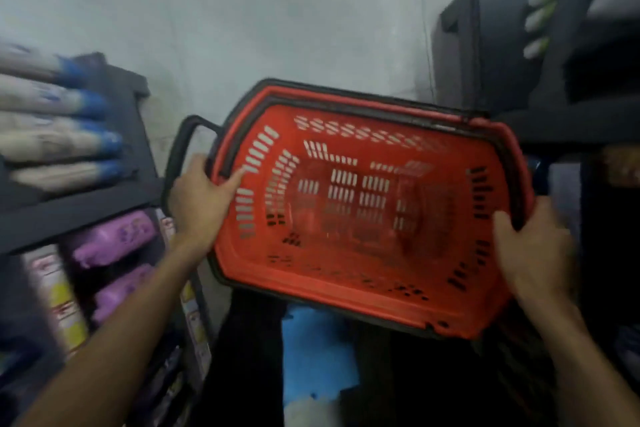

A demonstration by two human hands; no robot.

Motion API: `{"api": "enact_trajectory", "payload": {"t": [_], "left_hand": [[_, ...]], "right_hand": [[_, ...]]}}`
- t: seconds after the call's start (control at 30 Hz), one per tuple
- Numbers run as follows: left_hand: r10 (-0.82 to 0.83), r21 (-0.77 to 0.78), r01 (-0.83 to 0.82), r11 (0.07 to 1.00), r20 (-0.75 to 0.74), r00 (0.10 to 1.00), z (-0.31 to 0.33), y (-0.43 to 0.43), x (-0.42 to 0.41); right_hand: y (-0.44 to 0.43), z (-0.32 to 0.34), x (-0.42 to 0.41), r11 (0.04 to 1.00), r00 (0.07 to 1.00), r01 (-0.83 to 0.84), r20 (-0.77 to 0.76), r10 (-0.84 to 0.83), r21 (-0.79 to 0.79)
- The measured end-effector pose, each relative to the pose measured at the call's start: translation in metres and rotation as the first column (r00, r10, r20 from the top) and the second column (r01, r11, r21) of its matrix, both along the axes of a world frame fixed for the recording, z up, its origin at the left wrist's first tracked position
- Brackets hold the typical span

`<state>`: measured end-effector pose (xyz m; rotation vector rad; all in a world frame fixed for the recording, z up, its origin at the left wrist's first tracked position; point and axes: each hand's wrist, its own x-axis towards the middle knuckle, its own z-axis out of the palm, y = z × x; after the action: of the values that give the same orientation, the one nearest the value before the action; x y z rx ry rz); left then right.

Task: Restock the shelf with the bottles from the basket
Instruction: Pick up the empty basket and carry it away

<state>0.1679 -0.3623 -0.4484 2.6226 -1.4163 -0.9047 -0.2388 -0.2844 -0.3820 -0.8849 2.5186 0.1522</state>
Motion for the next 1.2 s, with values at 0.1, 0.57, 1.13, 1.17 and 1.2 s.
{"api": "enact_trajectory", "payload": {"t": [0.1, 0.57, 1.13, 1.17, 1.2], "left_hand": [[0.032, -0.033, -0.036, 0.999, -0.111, 0.993, 0.105, -0.051, 0.023], [-0.373, -0.374, 0.313, 0.873, -0.098, 0.923, 0.486, -0.382, 0.091], [-0.391, -0.466, 0.392, 0.793, 0.104, 0.914, 0.679, -0.823, -0.001], [-0.383, -0.469, 0.387, 0.794, 0.108, 0.917, 0.685, -0.845, -0.005], [-0.377, -0.471, 0.383, 0.795, 0.111, 0.919, 0.69, -0.867, -0.01]], "right_hand": [[-0.067, 0.095, 0.008, 0.997, 0.996, -0.08, -0.033, 0.079, -0.003], [-0.374, 0.475, 0.05, 0.887, 0.989, -0.151, -0.065, 0.137, -0.436], [-0.812, 0.611, -0.071, 0.749, 0.974, -0.007, 0.164, 0.154, -0.663], [-0.837, 0.615, -0.076, 0.747, 0.972, -0.019, 0.162, 0.169, -0.665], [-0.862, 0.618, -0.081, 0.742, 0.97, -0.028, 0.16, 0.182, -0.67]]}}
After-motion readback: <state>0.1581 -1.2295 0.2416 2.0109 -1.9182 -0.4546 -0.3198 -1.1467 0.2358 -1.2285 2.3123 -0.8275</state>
